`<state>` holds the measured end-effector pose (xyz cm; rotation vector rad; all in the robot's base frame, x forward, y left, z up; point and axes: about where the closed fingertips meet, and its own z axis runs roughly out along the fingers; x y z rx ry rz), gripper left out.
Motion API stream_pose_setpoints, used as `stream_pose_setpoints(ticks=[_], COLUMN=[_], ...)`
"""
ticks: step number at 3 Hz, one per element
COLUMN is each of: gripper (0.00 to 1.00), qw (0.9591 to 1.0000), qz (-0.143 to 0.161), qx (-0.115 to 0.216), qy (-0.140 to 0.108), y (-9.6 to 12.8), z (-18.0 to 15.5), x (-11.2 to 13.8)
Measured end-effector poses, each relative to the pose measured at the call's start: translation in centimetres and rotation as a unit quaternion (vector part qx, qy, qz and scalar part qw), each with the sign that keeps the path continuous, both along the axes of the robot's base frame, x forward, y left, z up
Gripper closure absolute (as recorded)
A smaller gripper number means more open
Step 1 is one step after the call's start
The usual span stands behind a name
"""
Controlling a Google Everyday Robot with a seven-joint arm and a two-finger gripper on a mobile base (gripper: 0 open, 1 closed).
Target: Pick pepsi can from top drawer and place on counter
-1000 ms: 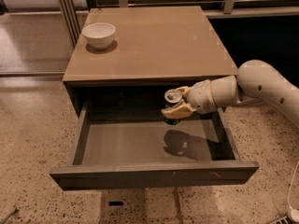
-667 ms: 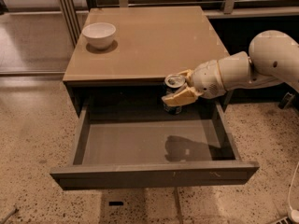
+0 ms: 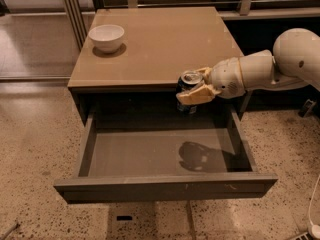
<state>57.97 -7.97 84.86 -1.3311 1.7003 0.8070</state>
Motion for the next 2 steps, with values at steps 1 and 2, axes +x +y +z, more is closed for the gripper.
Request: stream_pose_setpoints(ticks=[1,2], gripper=[1.0,1.0], qw=[0.9995,0.9988], qz=[-0.022,-0.031], qx=[0.021,0.026], qy=[-0.007,-0.028], y=[-1.9,-2.6], z=[2.9,4.9], x=[3.0,3.9])
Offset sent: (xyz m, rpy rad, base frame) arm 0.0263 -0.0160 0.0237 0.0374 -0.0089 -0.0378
